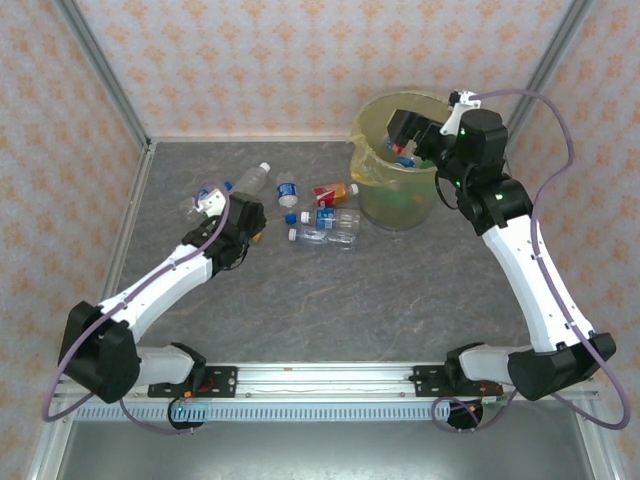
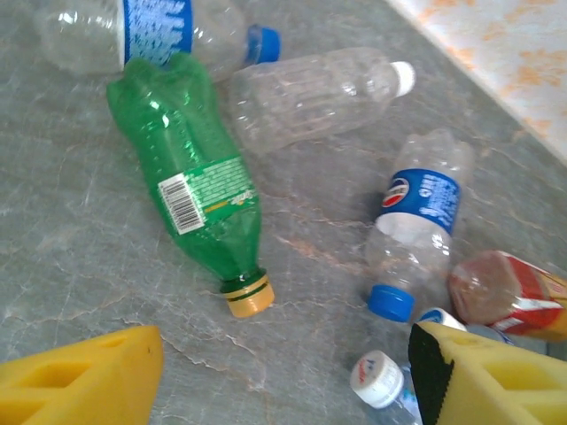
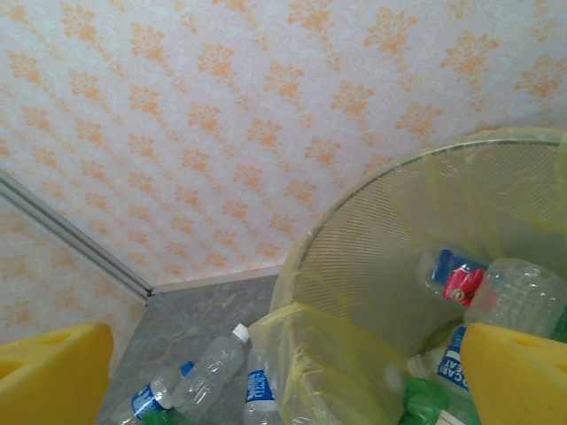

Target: Put the plastic bottles in the bin

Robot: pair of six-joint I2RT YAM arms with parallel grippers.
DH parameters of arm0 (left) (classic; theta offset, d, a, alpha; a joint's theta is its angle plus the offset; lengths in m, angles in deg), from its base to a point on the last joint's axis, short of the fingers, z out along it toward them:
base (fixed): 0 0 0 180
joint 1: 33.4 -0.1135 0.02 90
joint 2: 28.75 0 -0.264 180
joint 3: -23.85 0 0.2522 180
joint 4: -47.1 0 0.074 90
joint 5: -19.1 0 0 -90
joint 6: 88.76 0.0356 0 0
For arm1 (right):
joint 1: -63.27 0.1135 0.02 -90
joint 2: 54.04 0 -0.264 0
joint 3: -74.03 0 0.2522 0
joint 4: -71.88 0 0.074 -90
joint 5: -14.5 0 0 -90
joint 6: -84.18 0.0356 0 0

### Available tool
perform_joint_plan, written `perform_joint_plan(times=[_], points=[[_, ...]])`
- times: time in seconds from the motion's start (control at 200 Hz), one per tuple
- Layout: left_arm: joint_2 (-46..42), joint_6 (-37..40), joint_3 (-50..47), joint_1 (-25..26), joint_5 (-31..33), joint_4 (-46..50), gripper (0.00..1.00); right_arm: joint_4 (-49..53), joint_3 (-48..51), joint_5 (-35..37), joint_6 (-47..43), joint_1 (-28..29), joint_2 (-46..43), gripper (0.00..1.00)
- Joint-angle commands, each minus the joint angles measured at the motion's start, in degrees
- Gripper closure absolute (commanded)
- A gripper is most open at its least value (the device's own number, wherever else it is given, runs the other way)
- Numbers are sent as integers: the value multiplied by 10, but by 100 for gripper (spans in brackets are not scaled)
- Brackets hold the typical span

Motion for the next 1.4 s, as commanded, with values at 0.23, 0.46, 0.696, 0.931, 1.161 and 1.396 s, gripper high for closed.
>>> perform_joint_plan(times=[0.23,0.46,0.696,0.931,1.161,1.396], points=[[137,-60,28,-7,-34,-43,28,5,-30,-10,-4,5,-1,0],[223,-58,76,-15,-39,-36,32,11,-16,8,-13,5,-21,0],[278,-57,104,-21,-26,-19,34,21,-8,20,-24,5,-38,0],[315,-58,122,-31,-26,-11,35,21,1,27,-32,5,-37,0],[332,-50,134,-40,-21,-2,36,21,-5,25,-41,5,-32,0],[332,-57,142,-43,-4,22,37,22,-4,23,-46,5,-27,0]])
